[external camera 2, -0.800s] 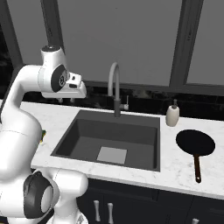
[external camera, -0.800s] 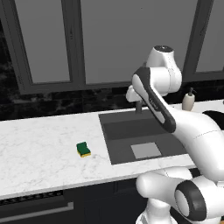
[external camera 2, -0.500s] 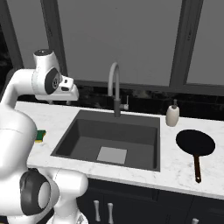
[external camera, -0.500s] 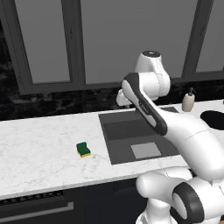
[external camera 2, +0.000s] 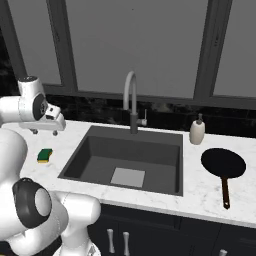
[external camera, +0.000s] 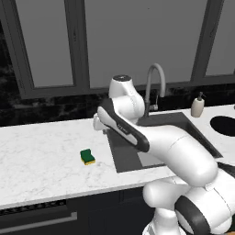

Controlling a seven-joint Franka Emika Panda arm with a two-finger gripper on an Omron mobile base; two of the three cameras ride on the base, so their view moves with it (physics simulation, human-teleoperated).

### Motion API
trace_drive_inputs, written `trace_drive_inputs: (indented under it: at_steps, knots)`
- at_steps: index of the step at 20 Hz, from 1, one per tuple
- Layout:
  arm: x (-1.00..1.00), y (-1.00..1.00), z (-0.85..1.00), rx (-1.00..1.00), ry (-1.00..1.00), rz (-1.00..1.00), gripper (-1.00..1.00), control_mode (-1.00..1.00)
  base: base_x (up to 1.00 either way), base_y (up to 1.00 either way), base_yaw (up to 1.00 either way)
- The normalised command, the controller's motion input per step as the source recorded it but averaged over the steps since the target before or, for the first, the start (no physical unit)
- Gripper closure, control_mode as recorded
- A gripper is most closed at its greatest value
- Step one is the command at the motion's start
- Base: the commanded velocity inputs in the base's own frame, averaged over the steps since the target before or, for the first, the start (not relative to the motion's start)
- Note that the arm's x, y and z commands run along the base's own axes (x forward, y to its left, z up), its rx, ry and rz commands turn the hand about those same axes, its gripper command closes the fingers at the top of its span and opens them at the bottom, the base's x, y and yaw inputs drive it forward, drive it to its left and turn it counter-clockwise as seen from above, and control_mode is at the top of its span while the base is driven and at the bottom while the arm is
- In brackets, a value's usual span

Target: Pick the pan and sponge and place them into the sink. Then turn on the water.

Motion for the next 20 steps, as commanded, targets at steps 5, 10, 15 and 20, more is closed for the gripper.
trace_drive_inputs:
  at_steps: [5,10,15,20]
  knots:
    - [0.35,0.88,-0.48,0.00,0.23,0.00,-1.00,-1.00,0.00,0.00,0.00]
    - [0.36,0.62,-0.38,-0.03,0.21,0.00,-1.00,-1.00,0.00,0.00,0.00]
    - [0.21,0.00,-0.12,-0.03,0.06,0.00,-1.00,-1.00,0.00,0.00,0.00]
    - [0.24,0.00,-0.32,0.01,0.00,0.00,-1.00,-1.00,0.00,0.00,0.00]
